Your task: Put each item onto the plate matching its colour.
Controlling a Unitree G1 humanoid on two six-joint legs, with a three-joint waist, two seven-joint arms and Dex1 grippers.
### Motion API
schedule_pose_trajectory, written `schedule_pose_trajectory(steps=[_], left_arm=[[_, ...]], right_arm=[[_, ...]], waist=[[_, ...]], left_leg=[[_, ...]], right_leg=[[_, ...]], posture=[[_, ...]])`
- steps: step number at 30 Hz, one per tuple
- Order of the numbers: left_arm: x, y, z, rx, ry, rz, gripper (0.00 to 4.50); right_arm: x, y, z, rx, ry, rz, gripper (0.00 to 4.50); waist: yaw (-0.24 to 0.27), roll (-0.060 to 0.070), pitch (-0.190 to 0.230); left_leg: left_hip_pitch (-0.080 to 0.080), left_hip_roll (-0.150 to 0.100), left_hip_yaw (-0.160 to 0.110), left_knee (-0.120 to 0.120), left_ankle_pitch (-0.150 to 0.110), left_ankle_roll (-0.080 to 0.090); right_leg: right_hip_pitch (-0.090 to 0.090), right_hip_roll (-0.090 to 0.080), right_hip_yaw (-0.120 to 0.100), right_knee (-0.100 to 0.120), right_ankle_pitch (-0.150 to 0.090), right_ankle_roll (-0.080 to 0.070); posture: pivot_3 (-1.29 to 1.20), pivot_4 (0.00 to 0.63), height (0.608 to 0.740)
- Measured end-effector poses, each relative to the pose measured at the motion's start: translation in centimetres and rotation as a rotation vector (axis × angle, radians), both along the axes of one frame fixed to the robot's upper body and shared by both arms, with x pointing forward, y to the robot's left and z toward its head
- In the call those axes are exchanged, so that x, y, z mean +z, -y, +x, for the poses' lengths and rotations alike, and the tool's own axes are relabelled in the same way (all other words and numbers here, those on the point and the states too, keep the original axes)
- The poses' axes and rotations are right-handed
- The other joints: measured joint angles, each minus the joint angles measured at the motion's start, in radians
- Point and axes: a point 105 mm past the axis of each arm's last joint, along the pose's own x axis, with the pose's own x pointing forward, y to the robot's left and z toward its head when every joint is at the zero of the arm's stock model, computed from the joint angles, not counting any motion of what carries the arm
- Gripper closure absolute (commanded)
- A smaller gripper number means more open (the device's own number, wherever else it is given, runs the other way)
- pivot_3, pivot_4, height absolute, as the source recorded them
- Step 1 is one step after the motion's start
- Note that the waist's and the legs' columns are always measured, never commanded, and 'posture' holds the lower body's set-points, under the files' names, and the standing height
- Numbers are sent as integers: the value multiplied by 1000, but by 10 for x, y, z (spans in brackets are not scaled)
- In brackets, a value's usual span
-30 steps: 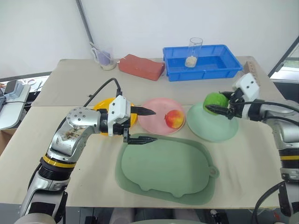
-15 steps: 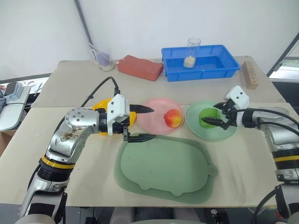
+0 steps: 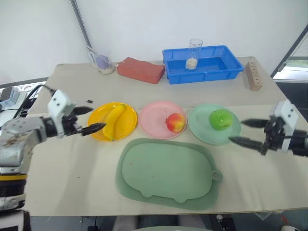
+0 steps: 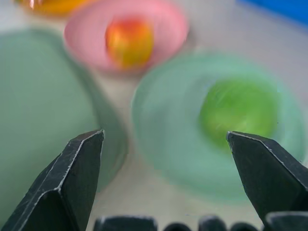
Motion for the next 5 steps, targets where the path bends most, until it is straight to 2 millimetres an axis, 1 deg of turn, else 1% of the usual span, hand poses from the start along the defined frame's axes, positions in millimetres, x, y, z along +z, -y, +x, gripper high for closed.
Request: schedule_pose_trajectory(steps=[1,5], left_arm=[[-1,-2,-1,-2,-2,5,0],[-1,-6,-1,2,20,19,0]], right_arm=[[0,-1,-1,2,4,-3,22],[6,-9,-1,22,37,-10,22]], waist=[[0,0,0],[8,-2,1]], left_leg=[[0,0,0,0,-2,-3],[0,0,0,0,-2,-4]], right_leg=[[0,0,0,0,0,0],[0,-1,-1,-1,1,-1]], posture=[[0,150,740],[0,150,740]])
